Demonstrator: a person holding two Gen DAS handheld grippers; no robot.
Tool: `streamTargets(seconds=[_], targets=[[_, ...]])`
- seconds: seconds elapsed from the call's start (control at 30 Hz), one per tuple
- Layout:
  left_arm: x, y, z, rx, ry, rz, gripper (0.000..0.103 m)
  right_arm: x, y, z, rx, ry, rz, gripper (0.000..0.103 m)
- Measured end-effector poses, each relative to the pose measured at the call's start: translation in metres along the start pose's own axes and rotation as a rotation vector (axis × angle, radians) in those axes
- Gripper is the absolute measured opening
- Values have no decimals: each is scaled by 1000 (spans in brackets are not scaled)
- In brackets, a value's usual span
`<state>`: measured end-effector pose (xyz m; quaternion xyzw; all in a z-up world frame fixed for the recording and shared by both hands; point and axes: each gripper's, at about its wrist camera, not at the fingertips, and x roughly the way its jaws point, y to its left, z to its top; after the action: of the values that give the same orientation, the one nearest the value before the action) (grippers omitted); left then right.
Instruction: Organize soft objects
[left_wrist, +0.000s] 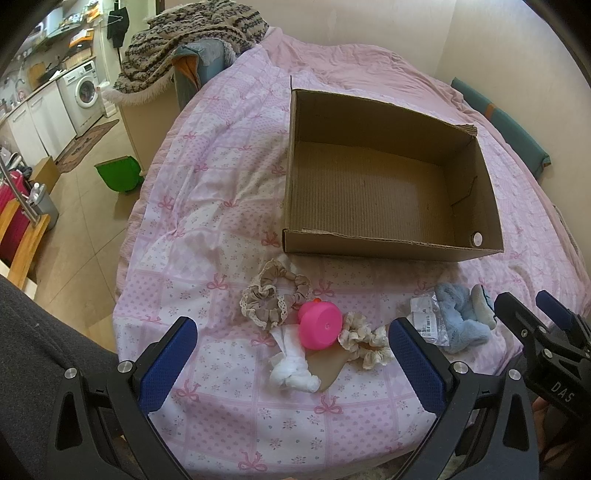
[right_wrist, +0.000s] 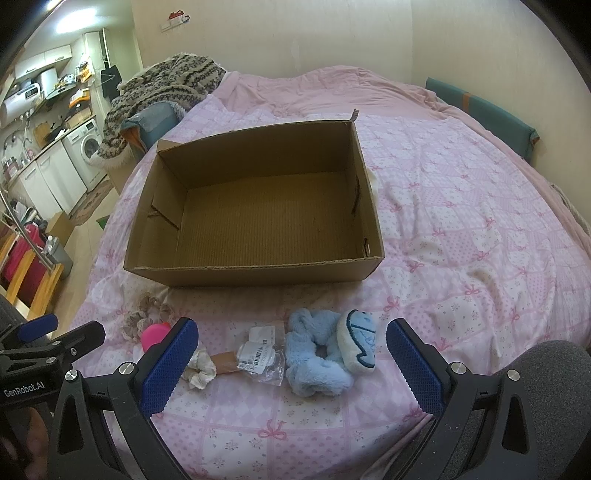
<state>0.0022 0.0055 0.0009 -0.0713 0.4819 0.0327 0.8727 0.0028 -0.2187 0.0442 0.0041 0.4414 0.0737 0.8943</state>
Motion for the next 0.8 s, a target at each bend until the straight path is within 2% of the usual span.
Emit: streamTargets(seconds=[0.3, 0.5, 0.63, 0.8], targets=[[-2, 2, 5, 7, 11, -5, 103, -2, -2, 2, -2, 0, 3, 103], [-13, 6, 27, -2, 13, -9, 103, -9, -8, 24, 18, 16, 51, 103], [-12, 9, 47, -1, 25, 14, 103, -11, -17, 45, 44, 29, 100, 103], [2, 23, 66, -18, 74, 49, 103, 7, -25, 56, 19, 82, 98, 103]])
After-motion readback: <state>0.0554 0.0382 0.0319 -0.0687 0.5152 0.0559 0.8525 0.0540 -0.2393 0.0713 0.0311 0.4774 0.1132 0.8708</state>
